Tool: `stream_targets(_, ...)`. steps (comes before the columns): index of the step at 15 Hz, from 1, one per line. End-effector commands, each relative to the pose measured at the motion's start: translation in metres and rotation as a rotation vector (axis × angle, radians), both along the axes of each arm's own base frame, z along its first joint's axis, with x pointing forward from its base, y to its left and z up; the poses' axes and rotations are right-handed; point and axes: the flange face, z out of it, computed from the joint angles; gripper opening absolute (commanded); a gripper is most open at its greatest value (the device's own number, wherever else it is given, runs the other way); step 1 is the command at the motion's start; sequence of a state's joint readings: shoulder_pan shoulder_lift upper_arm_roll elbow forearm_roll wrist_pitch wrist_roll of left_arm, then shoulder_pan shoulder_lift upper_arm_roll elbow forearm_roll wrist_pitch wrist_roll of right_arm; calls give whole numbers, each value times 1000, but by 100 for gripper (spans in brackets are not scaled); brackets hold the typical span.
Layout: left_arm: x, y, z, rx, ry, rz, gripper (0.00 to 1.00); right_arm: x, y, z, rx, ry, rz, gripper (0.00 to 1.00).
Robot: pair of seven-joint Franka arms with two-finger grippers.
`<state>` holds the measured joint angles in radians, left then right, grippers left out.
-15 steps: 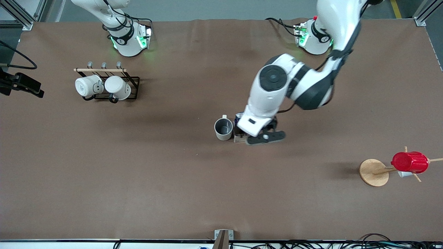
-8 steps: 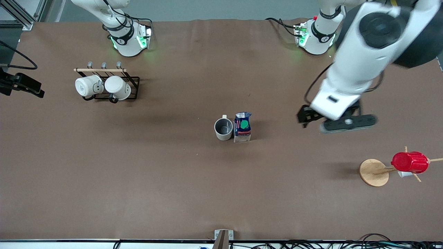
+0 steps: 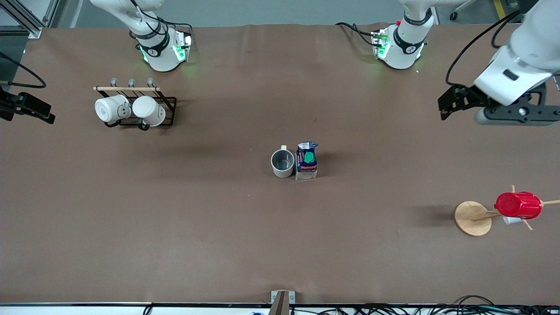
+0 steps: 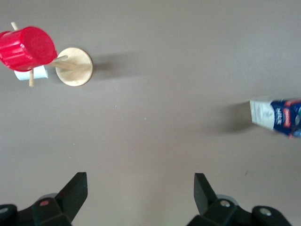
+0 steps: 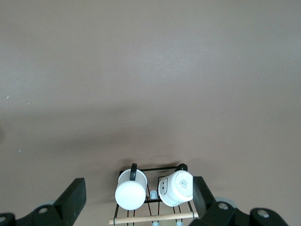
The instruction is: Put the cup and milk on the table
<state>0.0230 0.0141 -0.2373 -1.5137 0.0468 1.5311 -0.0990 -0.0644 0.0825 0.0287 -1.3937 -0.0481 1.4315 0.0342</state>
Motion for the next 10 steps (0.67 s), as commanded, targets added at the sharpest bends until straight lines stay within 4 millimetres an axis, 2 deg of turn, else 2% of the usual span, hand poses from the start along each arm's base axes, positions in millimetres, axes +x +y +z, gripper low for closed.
stream_targets(1, -27, 33, 2, -61, 21, -22, 100, -1, -3, 2, 28, -12, 2, 100)
stream_targets(3, -39, 34, 7, -60, 15, 2, 100, 1, -7, 4, 81, -35, -11, 100)
stream_targets(5, -41, 24, 11, -38, 5, -15, 100, 0, -9, 5, 83, -35, -14, 100)
stream_targets(6, -39, 24, 17, -14, -13, -20, 100, -1, -9, 4, 82, -28, -14, 100)
stream_targets(10, -29, 28, 19, 7, -20, -29, 100, -1, -7, 5, 81, -26, -11, 100)
